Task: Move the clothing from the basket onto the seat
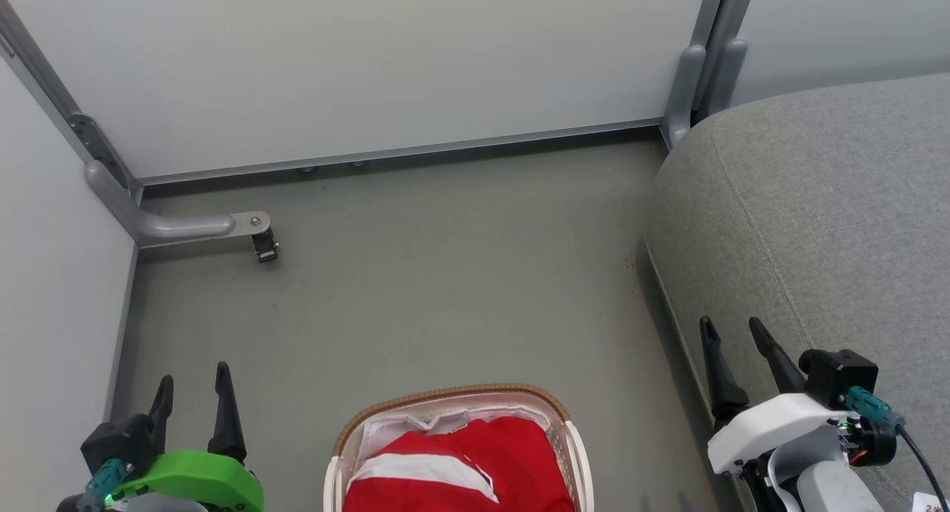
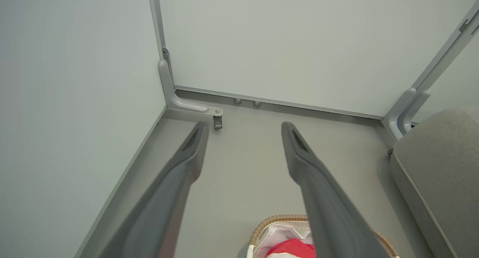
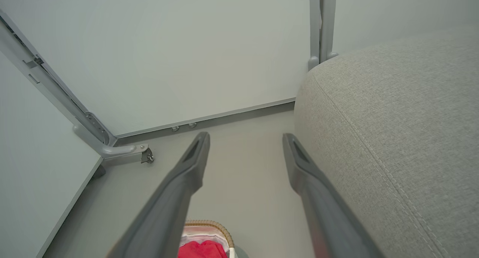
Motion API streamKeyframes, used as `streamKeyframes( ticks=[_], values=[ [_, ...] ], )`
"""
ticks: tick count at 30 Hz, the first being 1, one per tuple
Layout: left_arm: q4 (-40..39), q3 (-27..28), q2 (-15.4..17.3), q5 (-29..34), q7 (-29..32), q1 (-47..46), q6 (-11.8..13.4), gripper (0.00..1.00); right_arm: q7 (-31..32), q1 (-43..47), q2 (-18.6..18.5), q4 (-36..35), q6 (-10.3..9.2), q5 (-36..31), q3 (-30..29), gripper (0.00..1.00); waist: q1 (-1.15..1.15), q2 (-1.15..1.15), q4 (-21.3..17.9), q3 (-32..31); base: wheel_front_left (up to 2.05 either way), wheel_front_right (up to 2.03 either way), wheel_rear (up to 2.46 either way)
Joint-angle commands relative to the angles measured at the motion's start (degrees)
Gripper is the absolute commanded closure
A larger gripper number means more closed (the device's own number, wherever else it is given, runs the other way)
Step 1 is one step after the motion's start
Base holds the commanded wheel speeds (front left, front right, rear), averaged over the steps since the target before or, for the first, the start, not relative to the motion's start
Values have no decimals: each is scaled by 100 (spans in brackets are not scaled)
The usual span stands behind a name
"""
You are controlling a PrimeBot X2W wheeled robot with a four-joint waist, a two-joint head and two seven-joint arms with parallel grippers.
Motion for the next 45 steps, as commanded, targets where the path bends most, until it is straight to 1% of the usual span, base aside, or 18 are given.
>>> streamKeyframes(
  ticks=[1,7,20,32,37,45],
  values=[
    [-19,15,41,194,-61,58,-17,0,-60,-100,-33,-9,2,-147,10,0,0,0,3,0,0,0,0],
    [13,21,40,573,-145,74,-20,0,-149,-93,-37,-10,2,-402,27,0,0,0,11,9,0,0,0],
    [76,70,27,1164,-287,96,-34,0,-291,-114,-42,-23,2,-959,68,0,-1,0,24,59,0,0,0],
    [162,88,-43,1575,-423,-146,-210,0,-414,-298,-46,-157,1,-1423,103,0,-1,0,-1,440,0,0,0],
    [262,27,-111,1632,-470,-370,-316,0,-459,-461,-46,-264,1,-1619,125,0,-1,0,-32,762,0,0,0],
    [365,-330,-135,1410,-456,-767,-396,0,-459,-733,-46,-458,0,-1503,189,0,-1,0,-126,1278,0,0,0]
  ],
)
